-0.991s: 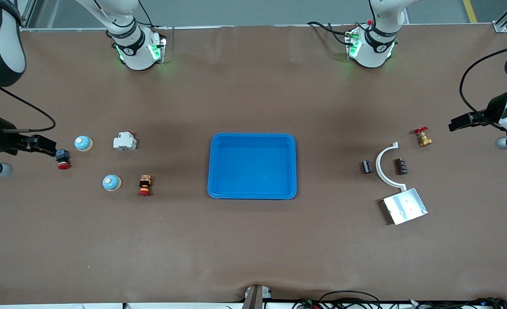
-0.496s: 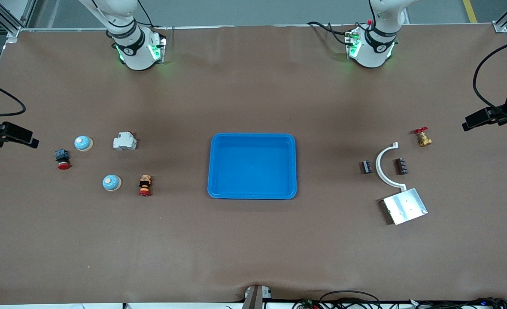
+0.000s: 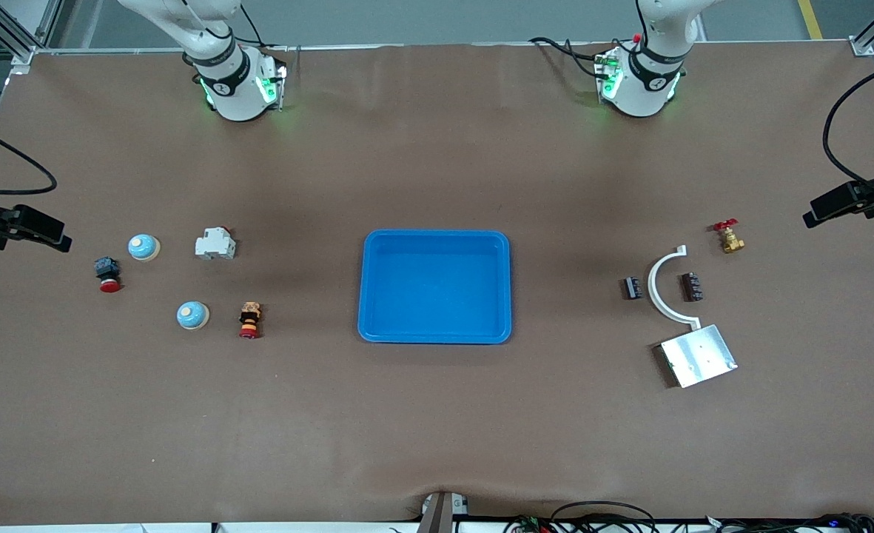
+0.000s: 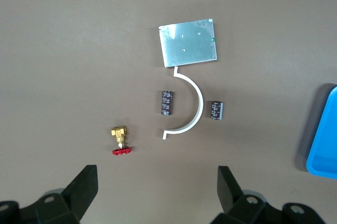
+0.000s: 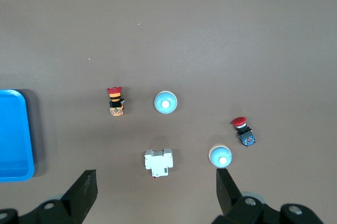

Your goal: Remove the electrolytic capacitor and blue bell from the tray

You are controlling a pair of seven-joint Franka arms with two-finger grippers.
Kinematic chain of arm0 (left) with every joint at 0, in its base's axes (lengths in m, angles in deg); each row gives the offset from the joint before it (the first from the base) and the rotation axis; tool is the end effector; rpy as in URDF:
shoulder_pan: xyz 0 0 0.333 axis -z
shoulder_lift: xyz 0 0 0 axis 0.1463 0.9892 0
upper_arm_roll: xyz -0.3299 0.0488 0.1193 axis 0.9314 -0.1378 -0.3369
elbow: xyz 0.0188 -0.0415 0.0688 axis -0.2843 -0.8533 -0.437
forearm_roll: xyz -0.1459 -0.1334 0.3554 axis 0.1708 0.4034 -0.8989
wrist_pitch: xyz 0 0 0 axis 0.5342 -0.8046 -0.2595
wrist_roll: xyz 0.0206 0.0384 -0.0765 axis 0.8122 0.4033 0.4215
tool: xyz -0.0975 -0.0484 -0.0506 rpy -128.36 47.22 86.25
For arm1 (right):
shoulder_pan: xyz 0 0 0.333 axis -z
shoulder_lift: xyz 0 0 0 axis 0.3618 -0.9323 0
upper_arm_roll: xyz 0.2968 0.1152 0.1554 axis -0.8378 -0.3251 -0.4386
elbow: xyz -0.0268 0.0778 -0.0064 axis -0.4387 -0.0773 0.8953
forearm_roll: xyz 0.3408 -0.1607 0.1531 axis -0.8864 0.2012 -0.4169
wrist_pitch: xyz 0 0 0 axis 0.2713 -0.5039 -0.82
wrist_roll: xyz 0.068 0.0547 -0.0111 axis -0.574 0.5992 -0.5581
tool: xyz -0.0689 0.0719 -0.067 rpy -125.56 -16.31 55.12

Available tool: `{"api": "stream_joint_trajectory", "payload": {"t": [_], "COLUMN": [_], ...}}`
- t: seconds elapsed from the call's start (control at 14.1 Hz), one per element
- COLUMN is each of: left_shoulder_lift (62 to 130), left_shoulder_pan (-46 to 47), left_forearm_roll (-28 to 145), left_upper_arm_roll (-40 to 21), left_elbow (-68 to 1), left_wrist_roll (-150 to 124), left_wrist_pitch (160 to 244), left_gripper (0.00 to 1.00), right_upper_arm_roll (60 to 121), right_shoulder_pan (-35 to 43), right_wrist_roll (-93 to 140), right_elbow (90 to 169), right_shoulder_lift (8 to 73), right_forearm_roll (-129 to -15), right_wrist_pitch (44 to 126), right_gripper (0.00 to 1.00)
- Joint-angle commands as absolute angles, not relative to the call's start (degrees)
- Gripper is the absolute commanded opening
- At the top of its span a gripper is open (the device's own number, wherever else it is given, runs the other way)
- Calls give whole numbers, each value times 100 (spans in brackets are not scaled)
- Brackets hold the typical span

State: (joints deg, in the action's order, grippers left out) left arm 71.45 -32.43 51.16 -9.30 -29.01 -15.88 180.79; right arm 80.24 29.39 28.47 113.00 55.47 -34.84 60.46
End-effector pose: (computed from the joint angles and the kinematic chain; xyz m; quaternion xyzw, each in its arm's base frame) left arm 0.5774 0.0560 0.6038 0.9966 0.0809 -0.0073 0.0168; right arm 0.6200 -0.0423 0.6283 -0.9996 0.0292 -0.0009 0.0005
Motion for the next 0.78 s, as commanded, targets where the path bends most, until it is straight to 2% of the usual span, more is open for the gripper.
{"api": "stream_joint_trajectory", "payload": {"t": [0.0,0.42,0.71], "left_shoulder_lift": [7242,7303,7295], "left_shoulder_pan": [-3267,-2908,-2013], "left_forearm_roll": [5197,5197,5188], "left_upper_arm_roll": [-893,-1138,-2051], "left_elbow": [-2749,-2732,-2732], "left_wrist_roll": [-1590,-1564,-1573], "left_wrist_pitch": [17943,17943,17943], "left_gripper": [100,100,100], "right_upper_arm_roll": [8169,8213,8213], "right_shoulder_pan": [2851,2763,2780], "right_wrist_roll": [2786,2795,2795], "right_elbow": [11391,11408,11478], "right_shoulder_lift": [5687,5871,5933], "right_forearm_roll": [-3601,-3601,-3610], "right_wrist_pitch": [6016,5999,5964], "right_gripper": [100,100,100]}}
